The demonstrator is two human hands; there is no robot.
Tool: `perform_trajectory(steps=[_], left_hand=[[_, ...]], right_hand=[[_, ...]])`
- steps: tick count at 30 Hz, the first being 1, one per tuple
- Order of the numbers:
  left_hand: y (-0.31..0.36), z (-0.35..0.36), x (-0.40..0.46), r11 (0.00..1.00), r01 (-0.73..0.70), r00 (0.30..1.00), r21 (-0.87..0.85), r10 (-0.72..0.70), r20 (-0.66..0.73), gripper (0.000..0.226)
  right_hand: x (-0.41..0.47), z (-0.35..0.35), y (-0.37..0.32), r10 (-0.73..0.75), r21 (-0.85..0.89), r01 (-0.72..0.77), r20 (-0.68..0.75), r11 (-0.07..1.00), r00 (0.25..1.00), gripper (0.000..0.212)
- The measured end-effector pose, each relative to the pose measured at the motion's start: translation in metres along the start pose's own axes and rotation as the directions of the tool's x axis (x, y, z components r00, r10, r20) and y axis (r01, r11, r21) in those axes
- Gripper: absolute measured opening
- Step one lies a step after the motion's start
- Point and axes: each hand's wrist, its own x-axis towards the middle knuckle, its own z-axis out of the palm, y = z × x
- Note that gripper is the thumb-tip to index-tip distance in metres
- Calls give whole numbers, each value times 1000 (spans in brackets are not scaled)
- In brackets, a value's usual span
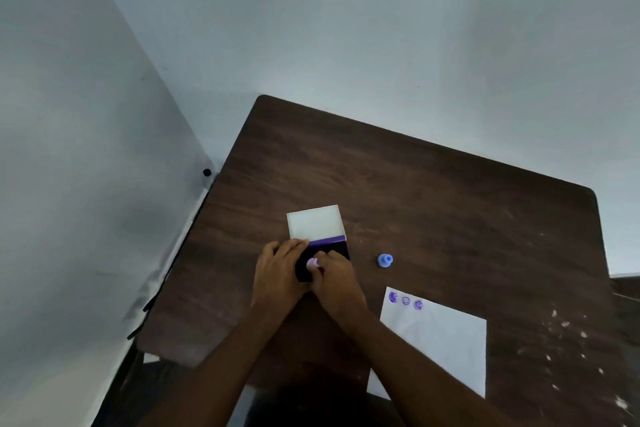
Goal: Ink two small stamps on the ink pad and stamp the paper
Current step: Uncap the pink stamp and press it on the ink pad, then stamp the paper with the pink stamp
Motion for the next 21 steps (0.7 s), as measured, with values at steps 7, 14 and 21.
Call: perform_trajectory(steps=[7, 14, 21], left_hand=[[14, -1, -5, 998, -13, 1000, 60, 11, 28, 107], [56, 1, -13, 978, -102, 995, -181, 104, -1, 86], [107, -4, -25, 910, -101, 990, -401, 130, 46, 61]], right_hand=[[-44, -34, 23, 350, 975, -172, 112, 144, 930, 19], [-72, -59, 54, 94, 771, -203, 322, -603, 942, 18], [-88, -72, 70, 17, 692, -171, 256, -702, 966, 21]])
